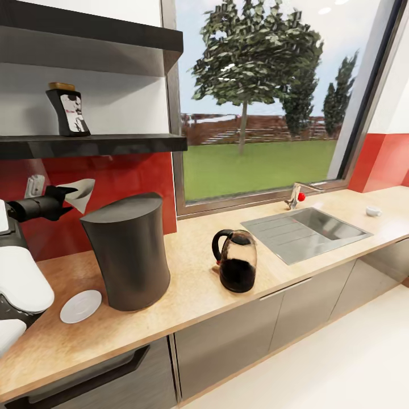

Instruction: Set up a coffee station on the kitchen countertop: keep the coffee maker on the countertop, move the bottle of coffee from the kitchen shelf to the counter next to the coffee maker, place a paper coffee filter on top of the coffee maker, put the saucer next to the coffee maker with the coffee cup on the saucer, and place the electric kettle next to the coffee maker.

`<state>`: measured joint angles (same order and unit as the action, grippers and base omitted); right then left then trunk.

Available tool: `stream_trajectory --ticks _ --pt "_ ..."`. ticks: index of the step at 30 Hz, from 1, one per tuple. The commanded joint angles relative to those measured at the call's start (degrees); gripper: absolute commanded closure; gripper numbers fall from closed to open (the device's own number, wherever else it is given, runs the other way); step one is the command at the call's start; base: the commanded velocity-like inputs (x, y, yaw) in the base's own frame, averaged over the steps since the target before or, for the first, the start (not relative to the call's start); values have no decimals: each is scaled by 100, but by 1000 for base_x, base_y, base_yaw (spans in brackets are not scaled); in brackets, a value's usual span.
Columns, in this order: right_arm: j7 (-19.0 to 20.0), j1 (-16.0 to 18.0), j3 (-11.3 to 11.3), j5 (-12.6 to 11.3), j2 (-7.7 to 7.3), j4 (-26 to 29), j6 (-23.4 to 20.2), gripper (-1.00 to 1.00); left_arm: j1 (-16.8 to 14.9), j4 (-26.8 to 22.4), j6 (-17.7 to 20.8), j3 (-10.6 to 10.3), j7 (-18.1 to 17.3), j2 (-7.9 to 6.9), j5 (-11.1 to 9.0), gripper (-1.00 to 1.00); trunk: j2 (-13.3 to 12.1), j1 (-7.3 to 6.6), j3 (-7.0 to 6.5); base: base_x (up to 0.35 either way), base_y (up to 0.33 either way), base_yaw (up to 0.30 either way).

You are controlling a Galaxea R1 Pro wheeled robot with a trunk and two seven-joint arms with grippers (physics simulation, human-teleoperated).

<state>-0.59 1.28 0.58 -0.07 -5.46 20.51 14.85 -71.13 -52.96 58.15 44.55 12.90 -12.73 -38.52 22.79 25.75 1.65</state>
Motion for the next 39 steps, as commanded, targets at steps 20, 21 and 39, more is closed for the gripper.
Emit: stream_trajectory --ticks 20,21,39 --pt "-12 4 12 -1 1 63 18 -100 -6 -7 21 -12 55 7 -59 100 13 4 14 -249 200 -20" --pt "-12 4 12 -1 -1 64 18 -100 -6 -7 21 -13 55 7 -59 100 13 4 14 -204 226 -196" --pt "-12 4 12 -1 -8 66 18 -100 -2 -2 21 -24 26 -8 -59 100 13 4 14 -26 45 -206"
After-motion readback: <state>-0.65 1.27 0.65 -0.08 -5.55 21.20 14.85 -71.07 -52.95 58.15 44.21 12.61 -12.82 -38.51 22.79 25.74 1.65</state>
